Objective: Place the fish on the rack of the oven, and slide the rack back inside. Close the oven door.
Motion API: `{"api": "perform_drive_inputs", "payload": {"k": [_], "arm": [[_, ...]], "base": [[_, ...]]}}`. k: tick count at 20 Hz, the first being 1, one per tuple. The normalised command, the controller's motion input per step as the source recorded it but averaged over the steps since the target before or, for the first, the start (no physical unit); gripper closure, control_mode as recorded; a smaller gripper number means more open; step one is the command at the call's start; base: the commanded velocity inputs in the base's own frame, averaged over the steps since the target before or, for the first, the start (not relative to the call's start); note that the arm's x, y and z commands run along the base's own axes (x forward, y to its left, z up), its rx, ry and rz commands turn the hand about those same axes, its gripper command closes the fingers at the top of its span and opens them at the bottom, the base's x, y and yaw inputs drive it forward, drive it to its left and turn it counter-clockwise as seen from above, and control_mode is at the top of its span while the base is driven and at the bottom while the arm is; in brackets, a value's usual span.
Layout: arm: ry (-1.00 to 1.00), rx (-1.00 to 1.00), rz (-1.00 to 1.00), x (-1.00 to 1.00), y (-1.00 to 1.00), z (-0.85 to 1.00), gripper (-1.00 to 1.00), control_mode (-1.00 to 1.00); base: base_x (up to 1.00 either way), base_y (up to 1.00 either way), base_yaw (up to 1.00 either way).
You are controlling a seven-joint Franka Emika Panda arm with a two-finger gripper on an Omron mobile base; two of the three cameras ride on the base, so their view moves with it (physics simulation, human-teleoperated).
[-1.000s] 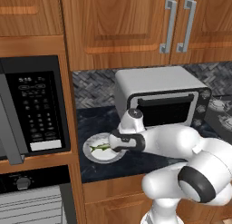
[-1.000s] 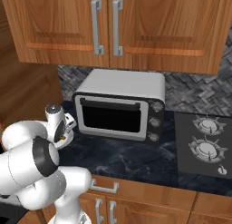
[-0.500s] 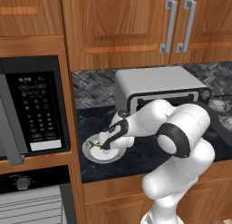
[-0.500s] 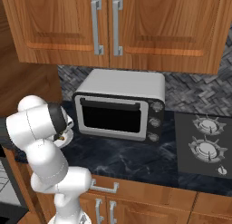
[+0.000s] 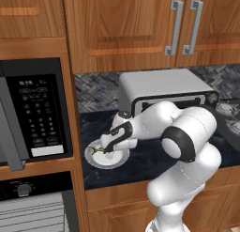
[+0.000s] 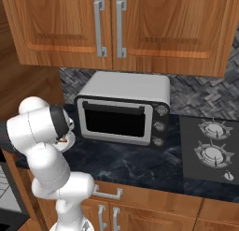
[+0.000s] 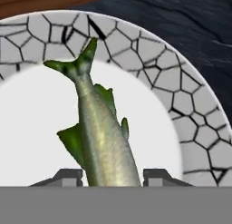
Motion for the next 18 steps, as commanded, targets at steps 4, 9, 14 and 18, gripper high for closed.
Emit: {"api": "perform_drive_inputs", "payload": {"k": [4, 9, 14, 18], "arm": [[-0.21, 0.00, 0.00, -0.58, -0.21, 0.41, 1.00, -1.00], [-0.16, 0.01, 0.00, -0.70, -0.36, 0.87, 1.00, -1.00], [-0.01, 0.10, -0.02, -0.55, -0.52, 0.99, 1.00, -1.00], [0.12, 0.08, -0.07, -0.41, -0.57, 0.92, 1.00, -1.00]], "base": [[0.00, 0.00, 0.00], [0.00, 0.00, 0.00], [0.00, 0.00, 0.00], [0.00, 0.00, 0.00]]}}
